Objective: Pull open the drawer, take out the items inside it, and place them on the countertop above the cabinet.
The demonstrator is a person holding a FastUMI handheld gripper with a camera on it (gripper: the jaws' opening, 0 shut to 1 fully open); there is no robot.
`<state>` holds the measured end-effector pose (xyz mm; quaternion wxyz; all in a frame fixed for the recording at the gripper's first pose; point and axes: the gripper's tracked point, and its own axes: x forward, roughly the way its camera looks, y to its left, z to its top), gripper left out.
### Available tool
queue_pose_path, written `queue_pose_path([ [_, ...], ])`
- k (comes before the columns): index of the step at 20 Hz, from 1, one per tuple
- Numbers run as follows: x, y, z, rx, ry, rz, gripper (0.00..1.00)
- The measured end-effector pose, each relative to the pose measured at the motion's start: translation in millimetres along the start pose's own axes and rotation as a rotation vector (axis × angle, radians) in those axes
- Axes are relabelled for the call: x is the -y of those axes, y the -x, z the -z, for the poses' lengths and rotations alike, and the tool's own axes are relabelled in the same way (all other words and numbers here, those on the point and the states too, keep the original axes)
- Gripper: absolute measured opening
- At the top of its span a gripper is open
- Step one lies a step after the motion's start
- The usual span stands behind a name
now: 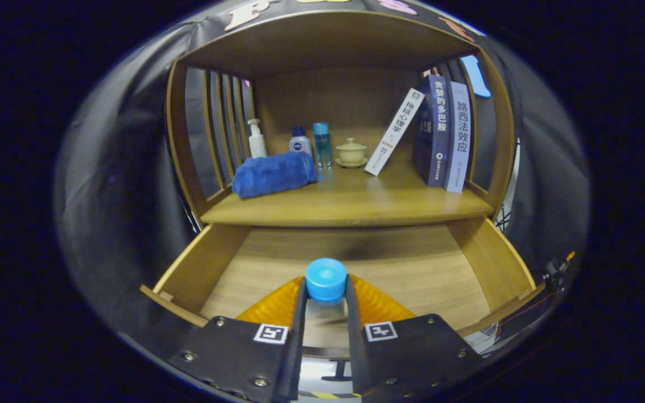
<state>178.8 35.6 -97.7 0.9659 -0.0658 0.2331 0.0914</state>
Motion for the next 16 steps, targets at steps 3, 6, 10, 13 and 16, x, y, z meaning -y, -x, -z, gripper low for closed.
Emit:
queue_pose_path([
  [3, 6, -16, 4, -0.03, -0.003, 0.039, 0.36],
  [6, 8, -36, 7, -0.069, 0.005, 0.06, 0.36],
  [10, 7, -55, 1, -0.083, -0.015, 0.084, 0.36],
  [13, 8, -68, 4, -0.099, -0.014, 0.103, 0.36],
  [16, 9, -74, 12, -0.117, -0.023, 0.12, 0.36],
])
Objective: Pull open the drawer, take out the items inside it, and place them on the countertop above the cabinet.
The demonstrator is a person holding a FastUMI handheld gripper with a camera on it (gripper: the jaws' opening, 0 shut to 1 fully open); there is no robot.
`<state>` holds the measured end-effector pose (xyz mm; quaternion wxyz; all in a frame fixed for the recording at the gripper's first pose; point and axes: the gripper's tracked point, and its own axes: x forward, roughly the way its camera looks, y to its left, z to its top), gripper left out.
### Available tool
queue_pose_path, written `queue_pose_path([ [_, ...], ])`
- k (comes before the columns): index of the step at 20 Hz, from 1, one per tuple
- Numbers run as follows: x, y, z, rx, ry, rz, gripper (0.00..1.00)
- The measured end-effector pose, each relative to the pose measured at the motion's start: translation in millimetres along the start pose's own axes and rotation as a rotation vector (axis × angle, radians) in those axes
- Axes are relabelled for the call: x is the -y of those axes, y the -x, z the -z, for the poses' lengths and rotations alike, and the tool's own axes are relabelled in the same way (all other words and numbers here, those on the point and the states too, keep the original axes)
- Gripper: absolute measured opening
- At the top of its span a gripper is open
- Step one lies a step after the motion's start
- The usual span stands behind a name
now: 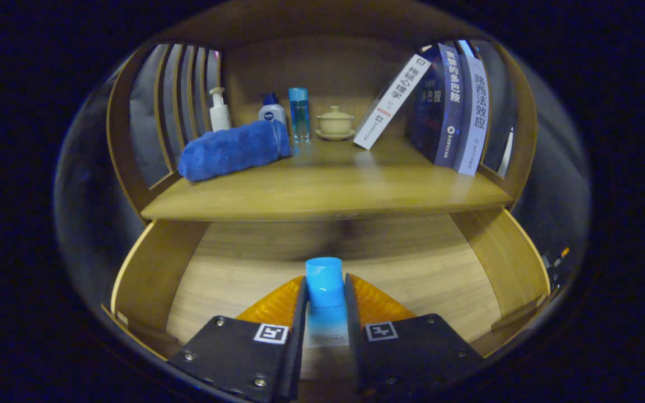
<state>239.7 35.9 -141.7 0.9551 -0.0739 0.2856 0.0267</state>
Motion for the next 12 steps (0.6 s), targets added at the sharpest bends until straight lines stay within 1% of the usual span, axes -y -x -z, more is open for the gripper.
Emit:
queue_pose_path([
  [2, -1, 3, -8, 0.04, -0.01, -0.01, 0.36],
  [4, 0, 11, -10, 0.05, -0.027, -0.021, 0.37],
  [6, 2, 23, -12, 0.063, -0.034, -0.023, 0.59],
  [8, -4, 41, -20, 0.109, -0.05, -0.062, 0.8],
  [10, -5, 63, -28, 0.159, -0.079, -0.08, 0.9],
  [12, 0, 82, -31, 0.187, -0.085, -0.068, 1.0],
])
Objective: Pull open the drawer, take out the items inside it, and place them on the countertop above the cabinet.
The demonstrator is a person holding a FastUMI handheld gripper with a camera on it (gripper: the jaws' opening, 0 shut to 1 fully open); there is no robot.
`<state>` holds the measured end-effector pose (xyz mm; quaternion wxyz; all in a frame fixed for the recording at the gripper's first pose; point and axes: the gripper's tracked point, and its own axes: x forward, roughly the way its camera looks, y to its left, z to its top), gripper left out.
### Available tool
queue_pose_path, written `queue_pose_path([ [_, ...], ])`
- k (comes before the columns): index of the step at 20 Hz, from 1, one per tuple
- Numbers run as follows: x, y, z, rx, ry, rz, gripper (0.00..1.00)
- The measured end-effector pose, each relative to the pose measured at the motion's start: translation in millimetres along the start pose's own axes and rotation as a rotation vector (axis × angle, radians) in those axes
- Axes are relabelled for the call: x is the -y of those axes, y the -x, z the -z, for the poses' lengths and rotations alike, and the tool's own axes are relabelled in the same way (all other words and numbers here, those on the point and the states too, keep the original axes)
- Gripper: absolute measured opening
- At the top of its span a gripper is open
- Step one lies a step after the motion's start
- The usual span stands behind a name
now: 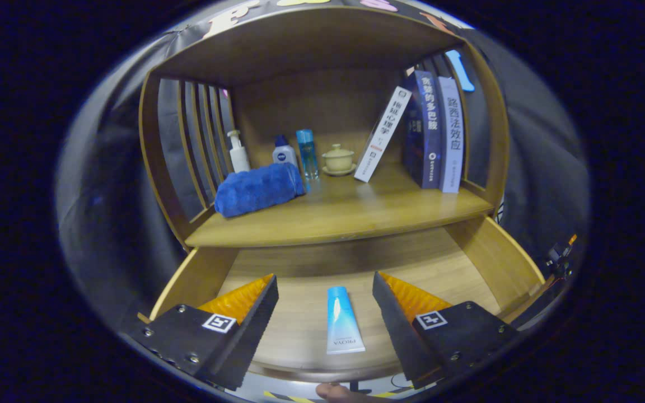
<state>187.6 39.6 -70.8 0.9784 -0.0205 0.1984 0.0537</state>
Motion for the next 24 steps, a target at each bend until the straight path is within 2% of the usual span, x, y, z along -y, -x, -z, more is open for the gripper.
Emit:
queue_pose_path([
  [5, -5, 52, -5, 0.053, 0.071, -0.023, 1.0],
  [10, 1, 102, 1, 0.156, 0.121, 0.011, 1.0],
  [14, 8, 124, 16, 0.239, 0.158, 0.033, 1.0],
  [18, 7, 125, 51, 0.293, 0.196, 0.015, 1.0],
  [24, 11, 96, 109, 0.262, 0.143, 0.02, 0.99],
])
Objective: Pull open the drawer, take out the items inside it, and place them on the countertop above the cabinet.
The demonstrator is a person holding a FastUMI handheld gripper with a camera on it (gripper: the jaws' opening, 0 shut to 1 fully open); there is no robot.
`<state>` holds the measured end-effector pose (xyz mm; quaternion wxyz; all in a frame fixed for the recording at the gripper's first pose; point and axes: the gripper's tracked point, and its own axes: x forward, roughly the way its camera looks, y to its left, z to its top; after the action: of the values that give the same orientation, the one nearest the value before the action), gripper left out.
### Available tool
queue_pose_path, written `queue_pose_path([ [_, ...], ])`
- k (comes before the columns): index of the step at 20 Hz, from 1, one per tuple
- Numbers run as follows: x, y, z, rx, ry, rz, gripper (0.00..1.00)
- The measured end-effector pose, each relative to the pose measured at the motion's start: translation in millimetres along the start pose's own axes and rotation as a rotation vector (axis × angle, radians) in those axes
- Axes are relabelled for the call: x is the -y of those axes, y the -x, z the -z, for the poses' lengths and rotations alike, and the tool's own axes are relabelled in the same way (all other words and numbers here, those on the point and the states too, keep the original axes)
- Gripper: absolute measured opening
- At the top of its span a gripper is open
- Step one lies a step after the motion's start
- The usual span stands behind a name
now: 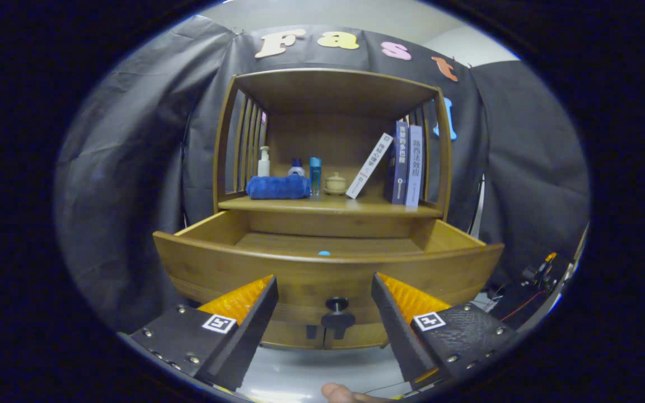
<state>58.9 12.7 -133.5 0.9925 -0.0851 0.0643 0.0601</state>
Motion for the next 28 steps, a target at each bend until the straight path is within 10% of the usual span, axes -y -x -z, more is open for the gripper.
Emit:
queue_pose_path([
  [28, -1, -138, 4, 0.169, -0.148, 0.012, 0.99],
])
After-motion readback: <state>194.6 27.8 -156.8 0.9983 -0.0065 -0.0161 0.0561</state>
